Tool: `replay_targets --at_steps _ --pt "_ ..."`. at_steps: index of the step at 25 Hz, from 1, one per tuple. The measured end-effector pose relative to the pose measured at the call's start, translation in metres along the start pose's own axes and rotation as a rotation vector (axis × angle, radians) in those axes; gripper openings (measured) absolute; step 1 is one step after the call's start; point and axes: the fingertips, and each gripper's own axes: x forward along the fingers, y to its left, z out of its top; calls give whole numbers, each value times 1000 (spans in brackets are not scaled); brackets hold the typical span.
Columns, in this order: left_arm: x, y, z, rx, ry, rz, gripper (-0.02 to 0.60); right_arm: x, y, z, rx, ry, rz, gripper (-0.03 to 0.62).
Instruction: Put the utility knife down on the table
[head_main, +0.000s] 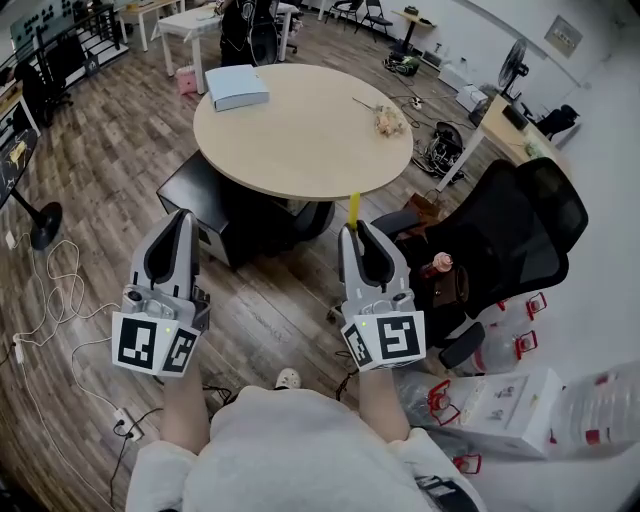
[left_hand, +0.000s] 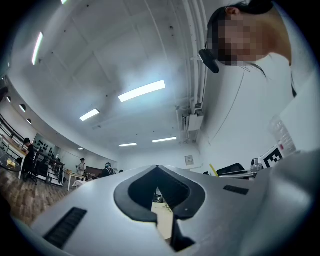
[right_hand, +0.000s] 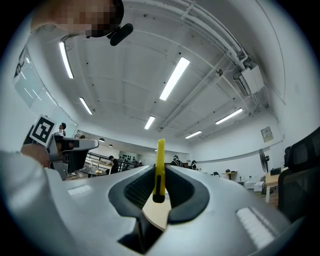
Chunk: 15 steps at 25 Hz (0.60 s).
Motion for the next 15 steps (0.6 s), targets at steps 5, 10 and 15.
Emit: replay_targets --at_steps 5,10,15 --pt "16 -9 -8 13 3 -2 8 4 -19 -9 16 -4 -2 72" --pt "31 -9 -17 11 10 0 8 13 -31 -19 30 5 -4 73" --pt "53 5 -27 7 14 -5 8 34 -43 -25 37 -1 -22 74"
